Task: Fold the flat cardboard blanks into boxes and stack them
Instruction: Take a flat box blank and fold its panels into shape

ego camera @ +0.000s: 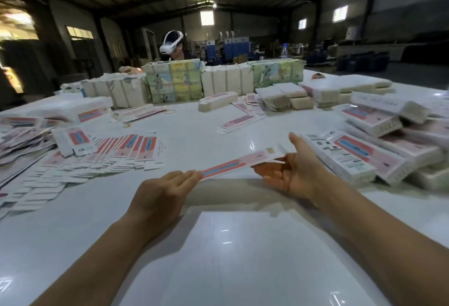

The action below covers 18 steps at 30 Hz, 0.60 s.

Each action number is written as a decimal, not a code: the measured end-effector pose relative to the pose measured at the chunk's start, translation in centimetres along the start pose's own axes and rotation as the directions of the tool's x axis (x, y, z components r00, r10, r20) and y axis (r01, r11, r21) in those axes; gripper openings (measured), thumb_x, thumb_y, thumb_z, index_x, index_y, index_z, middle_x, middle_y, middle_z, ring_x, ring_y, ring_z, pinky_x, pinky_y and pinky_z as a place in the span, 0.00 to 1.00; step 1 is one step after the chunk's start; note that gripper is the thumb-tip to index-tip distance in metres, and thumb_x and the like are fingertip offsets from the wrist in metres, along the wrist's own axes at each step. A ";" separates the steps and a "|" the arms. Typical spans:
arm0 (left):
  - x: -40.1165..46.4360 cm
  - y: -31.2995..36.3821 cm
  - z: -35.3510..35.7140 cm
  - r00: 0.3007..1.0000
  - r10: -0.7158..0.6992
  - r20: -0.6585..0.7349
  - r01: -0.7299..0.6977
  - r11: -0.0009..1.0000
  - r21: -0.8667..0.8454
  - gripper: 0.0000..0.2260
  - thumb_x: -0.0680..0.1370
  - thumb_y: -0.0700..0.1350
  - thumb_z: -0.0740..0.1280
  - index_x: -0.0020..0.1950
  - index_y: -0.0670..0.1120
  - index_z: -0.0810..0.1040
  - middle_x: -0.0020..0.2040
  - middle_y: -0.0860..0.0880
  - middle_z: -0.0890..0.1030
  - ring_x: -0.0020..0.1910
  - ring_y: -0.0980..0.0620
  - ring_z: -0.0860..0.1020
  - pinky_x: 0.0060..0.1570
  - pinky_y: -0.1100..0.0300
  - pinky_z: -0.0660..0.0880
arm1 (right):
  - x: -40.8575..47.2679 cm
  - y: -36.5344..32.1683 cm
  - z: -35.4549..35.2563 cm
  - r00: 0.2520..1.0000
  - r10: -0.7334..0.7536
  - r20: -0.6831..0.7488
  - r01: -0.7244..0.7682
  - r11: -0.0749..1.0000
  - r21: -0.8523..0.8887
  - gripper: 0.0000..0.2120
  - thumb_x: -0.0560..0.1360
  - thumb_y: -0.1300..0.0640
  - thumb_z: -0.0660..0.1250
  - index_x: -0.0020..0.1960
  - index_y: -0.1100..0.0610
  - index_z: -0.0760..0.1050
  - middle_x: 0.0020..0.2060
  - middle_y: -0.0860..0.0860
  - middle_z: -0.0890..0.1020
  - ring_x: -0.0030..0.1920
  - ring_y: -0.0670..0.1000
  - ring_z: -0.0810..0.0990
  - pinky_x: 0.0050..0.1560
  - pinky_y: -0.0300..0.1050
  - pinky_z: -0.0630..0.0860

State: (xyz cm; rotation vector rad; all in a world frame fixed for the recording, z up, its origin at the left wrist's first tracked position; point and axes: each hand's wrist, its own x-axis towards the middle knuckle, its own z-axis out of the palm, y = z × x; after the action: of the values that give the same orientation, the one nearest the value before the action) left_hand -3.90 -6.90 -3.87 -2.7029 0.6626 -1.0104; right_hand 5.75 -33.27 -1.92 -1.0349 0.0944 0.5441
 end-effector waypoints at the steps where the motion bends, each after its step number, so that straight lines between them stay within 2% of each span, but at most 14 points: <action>1: 0.0 0.2 0.1 0.999 -0.022 0.030 0.022 1.000 -0.018 0.21 0.60 0.35 0.75 0.53 0.41 0.83 0.47 0.47 0.84 0.39 0.47 0.83 0.23 0.56 0.76 | 0.0 0.1 0.1 1.000 -0.013 -0.021 0.011 0.997 -0.079 0.22 0.80 0.47 0.57 0.51 0.66 0.76 0.37 0.63 0.84 0.33 0.57 0.85 0.23 0.47 0.78; 3: 0.0 0.7 0.0 0.993 -0.098 0.066 0.102 0.992 -0.069 0.17 0.63 0.37 0.76 0.51 0.44 0.82 0.45 0.49 0.84 0.38 0.46 0.82 0.25 0.57 0.75 | 0.0 0.6 0.8 0.996 -0.077 -0.050 0.065 0.977 -0.205 0.11 0.78 0.61 0.58 0.52 0.67 0.75 0.33 0.61 0.84 0.31 0.55 0.84 0.23 0.44 0.77; 4: 0.0 1.0 -0.1 0.988 -0.143 0.066 0.149 0.984 -0.093 0.14 0.66 0.40 0.74 0.51 0.45 0.81 0.46 0.49 0.83 0.39 0.47 0.82 0.28 0.57 0.75 | 0.0 0.9 1.1 0.993 -0.101 -0.054 0.085 0.966 -0.242 0.10 0.77 0.64 0.57 0.51 0.67 0.75 0.33 0.60 0.84 0.30 0.55 0.84 0.24 0.44 0.77; 5: 0.1 1.3 0.0 0.980 -0.189 0.069 0.196 0.974 -0.112 0.14 0.69 0.44 0.72 0.54 0.45 0.80 0.49 0.49 0.82 0.43 0.46 0.81 0.34 0.55 0.77 | 0.1 1.1 1.2 0.992 -0.116 -0.047 0.099 0.959 -0.265 0.10 0.77 0.66 0.56 0.49 0.68 0.75 0.33 0.59 0.84 0.30 0.55 0.84 0.24 0.43 0.77; 6: 0.5 1.6 0.1 0.968 -0.228 0.107 0.241 0.962 -0.131 0.19 0.71 0.50 0.70 0.60 0.45 0.77 0.57 0.48 0.80 0.52 0.46 0.80 0.44 0.52 0.77 | 0.0 1.3 1.5 0.992 -0.122 -0.025 0.110 0.955 -0.277 0.10 0.77 0.67 0.56 0.47 0.68 0.76 0.33 0.59 0.84 0.30 0.55 0.84 0.25 0.43 0.78; 7: 1.0 1.8 0.3 0.947 -0.253 0.197 0.284 0.948 -0.145 0.27 0.73 0.57 0.68 0.68 0.46 0.71 0.66 0.48 0.74 0.63 0.46 0.74 0.58 0.49 0.72 | 0.0 1.5 1.6 0.992 -0.129 -0.003 0.122 0.948 -0.293 0.10 0.77 0.67 0.56 0.46 0.68 0.76 0.34 0.59 0.85 0.30 0.55 0.84 0.25 0.43 0.78; 8: 1.6 2.0 0.4 0.911 -0.264 0.317 0.324 0.934 -0.151 0.35 0.74 0.64 0.64 0.74 0.48 0.61 0.74 0.50 0.63 0.72 0.47 0.63 0.68 0.47 0.62 | -0.1 1.5 1.8 0.991 -0.134 0.027 0.136 0.942 -0.306 0.10 0.77 0.68 0.56 0.45 0.68 0.77 0.35 0.59 0.85 0.31 0.55 0.84 0.26 0.43 0.78; 9: 2.4 2.1 0.5 0.869 -0.256 0.423 0.340 0.930 -0.136 0.39 0.73 0.68 0.60 0.77 0.51 0.51 0.77 0.52 0.53 0.75 0.48 0.52 0.73 0.45 0.51 | -0.3 1.6 1.9 0.988 -0.145 0.053 0.155 0.934 -0.321 0.10 0.77 0.68 0.57 0.45 0.67 0.77 0.35 0.58 0.85 0.31 0.54 0.84 0.27 0.44 0.79; 10: 3.1 2.3 0.6 0.837 -0.238 0.493 0.329 0.938 -0.106 0.41 0.72 0.70 0.56 0.77 0.53 0.44 0.78 0.54 0.47 0.76 0.49 0.46 0.72 0.44 0.43 | -0.3 1.6 2.0 0.985 -0.157 0.075 0.173 0.927 -0.332 0.10 0.77 0.68 0.57 0.45 0.66 0.78 0.35 0.58 0.85 0.31 0.54 0.84 0.27 0.44 0.79; 11: 3.8 2.6 0.7 0.825 -0.222 0.520 0.308 0.948 -0.085 0.40 0.72 0.71 0.54 0.77 0.54 0.42 0.78 0.55 0.45 0.76 0.49 0.44 0.72 0.43 0.40 | -0.3 1.7 2.1 0.981 -0.168 0.093 0.190 0.920 -0.344 0.10 0.77 0.69 0.58 0.44 0.66 0.78 0.35 0.58 0.85 0.31 0.54 0.84 0.28 0.44 0.79; 13: 4.8 3.1 0.7 0.824 -0.219 0.523 0.321 0.940 -0.113 0.38 0.74 0.69 0.54 0.77 0.53 0.44 0.77 0.53 0.52 0.75 0.48 0.50 0.72 0.41 0.43 | -0.4 1.8 2.1 0.977 -0.177 0.119 0.208 0.914 -0.348 0.10 0.77 0.69 0.58 0.45 0.65 0.77 0.36 0.58 0.85 0.32 0.54 0.84 0.28 0.44 0.79; 15: 5.5 3.6 0.6 0.842 -0.253 0.477 0.368 0.915 -0.164 0.33 0.76 0.66 0.56 0.76 0.52 0.52 0.72 0.50 0.62 0.69 0.48 0.61 0.72 0.43 0.52 | -0.4 1.8 2.2 0.976 -0.186 0.114 0.214 0.916 -0.338 0.11 0.77 0.69 0.56 0.46 0.65 0.77 0.35 0.58 0.85 0.32 0.54 0.84 0.29 0.43 0.79; 18: 5.7 4.5 0.3 0.879 -0.283 0.384 0.377 0.905 -0.198 0.29 0.77 0.64 0.56 0.73 0.50 0.58 0.66 0.50 0.68 0.60 0.49 0.68 0.63 0.51 0.68 | -0.5 1.8 2.2 0.979 -0.190 0.073 0.204 0.924 -0.324 0.12 0.78 0.66 0.54 0.46 0.65 0.77 0.31 0.58 0.83 0.29 0.52 0.83 0.27 0.43 0.78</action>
State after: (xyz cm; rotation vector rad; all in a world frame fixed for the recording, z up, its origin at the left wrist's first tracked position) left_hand -1.43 -13.49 -2.24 -3.2013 0.2854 -0.4949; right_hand 4.07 -30.95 -2.03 -1.3434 -0.1412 0.4032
